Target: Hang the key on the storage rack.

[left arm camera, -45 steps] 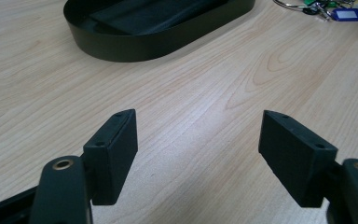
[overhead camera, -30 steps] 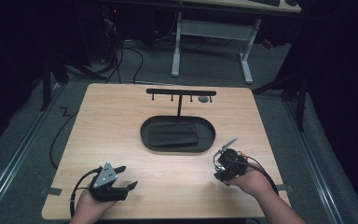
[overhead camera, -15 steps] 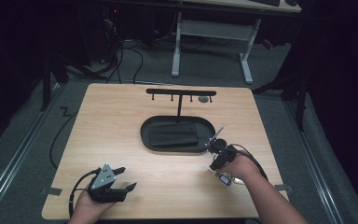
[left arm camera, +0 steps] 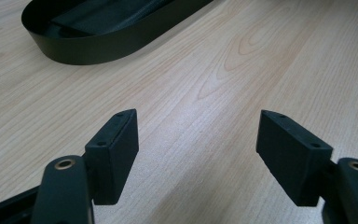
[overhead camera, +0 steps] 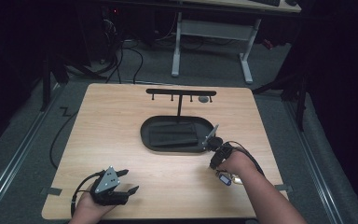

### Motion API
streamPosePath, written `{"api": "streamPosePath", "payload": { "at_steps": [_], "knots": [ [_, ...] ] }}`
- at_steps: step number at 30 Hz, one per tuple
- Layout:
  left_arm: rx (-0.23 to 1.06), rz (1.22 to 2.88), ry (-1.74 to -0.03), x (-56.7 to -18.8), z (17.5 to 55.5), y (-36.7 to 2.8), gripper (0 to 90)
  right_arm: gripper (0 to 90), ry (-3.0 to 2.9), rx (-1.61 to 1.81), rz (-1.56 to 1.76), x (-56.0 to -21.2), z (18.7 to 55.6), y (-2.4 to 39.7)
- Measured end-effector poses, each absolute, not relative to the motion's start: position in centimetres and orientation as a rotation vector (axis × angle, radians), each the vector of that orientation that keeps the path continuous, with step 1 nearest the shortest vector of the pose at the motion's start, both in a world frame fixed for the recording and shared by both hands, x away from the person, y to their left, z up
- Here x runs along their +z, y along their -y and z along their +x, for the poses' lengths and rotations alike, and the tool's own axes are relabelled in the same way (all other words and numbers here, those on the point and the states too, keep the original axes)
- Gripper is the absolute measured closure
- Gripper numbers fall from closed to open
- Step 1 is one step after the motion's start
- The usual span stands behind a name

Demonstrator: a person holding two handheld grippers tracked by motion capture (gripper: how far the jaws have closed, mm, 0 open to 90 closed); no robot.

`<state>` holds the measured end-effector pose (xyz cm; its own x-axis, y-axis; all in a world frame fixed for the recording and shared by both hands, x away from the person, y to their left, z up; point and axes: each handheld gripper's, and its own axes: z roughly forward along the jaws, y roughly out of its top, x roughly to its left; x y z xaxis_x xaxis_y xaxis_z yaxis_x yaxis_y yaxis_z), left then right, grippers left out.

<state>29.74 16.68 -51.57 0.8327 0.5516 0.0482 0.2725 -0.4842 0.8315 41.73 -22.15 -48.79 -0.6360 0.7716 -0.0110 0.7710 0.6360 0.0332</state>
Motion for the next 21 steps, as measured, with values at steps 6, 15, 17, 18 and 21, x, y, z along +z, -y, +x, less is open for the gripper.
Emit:
{"api": "streamPosePath", "payload": {
  "at_steps": [6, 15, 17, 18, 21],
  "knots": [
    [0.384, 2.102, -0.591, -51.6, 29.7, -16.7, 31.1, 81.4, -2.827, 0.000, 1.363, -48.8, 42.3, 22.0],
    [0.385, 2.108, -0.583, -51.6, 29.7, -16.6, 31.5, 87.0, -2.848, -0.029, 1.261, -48.7, 41.8, 21.4],
    [0.386, 2.107, -0.584, -51.6, 29.7, -16.6, 31.6, 87.1, -2.857, -0.040, 1.216, -48.8, 41.6, 21.3],
    [0.385, 2.106, -0.585, -51.6, 29.7, -16.6, 31.6, 87.0, -2.870, -0.038, 1.172, -48.7, 41.4, 21.2],
    [0.382, 2.108, -0.585, -51.6, 29.7, -16.6, 31.7, 87.1, -2.890, -0.007, 1.161, -48.2, 41.0, 21.3]
  ]
}}
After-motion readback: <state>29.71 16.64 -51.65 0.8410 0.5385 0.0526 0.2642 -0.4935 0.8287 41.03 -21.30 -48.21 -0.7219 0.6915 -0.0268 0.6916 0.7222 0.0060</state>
